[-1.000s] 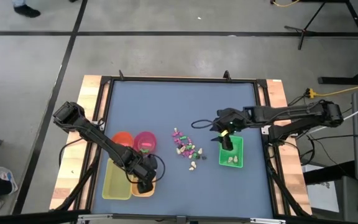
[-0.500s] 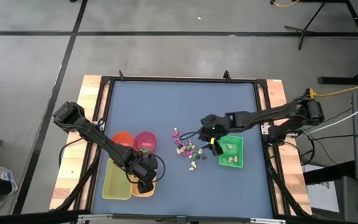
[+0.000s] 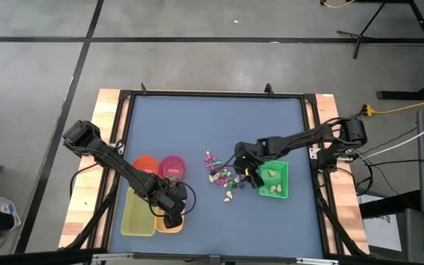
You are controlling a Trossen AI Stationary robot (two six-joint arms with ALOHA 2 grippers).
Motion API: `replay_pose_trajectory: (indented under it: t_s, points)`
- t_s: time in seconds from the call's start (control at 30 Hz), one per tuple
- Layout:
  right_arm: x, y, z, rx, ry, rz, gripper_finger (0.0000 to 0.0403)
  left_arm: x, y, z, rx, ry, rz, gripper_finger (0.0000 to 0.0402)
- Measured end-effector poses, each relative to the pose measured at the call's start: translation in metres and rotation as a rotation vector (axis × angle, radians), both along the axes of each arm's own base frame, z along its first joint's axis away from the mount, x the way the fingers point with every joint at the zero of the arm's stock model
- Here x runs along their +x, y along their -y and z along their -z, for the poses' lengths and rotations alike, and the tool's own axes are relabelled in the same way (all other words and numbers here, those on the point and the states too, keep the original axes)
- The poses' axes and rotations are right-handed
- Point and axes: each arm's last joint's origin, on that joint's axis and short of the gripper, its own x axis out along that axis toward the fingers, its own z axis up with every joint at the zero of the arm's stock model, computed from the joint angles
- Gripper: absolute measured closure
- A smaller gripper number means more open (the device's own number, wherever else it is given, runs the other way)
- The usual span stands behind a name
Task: Sort Halloween decoration
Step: Put the white skull toy into the green bin
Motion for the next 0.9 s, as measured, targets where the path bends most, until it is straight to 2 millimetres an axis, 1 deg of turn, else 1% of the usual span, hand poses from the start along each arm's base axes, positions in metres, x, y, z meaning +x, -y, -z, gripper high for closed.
replay_pose_trajectory:
  t_s: [0.3,0.9]
  points:
    - [0.008,0.000,0.012,-0.001,0.020,-0.004,0.0171,0.000,0.000,0.000,0.000,0.000,-0.001,0.0203]
    - [0.009,0.000,0.012,-0.011,0.043,-0.022,0.0171,0.000,0.000,0.000,0.000,0.000,-0.002,0.0203]
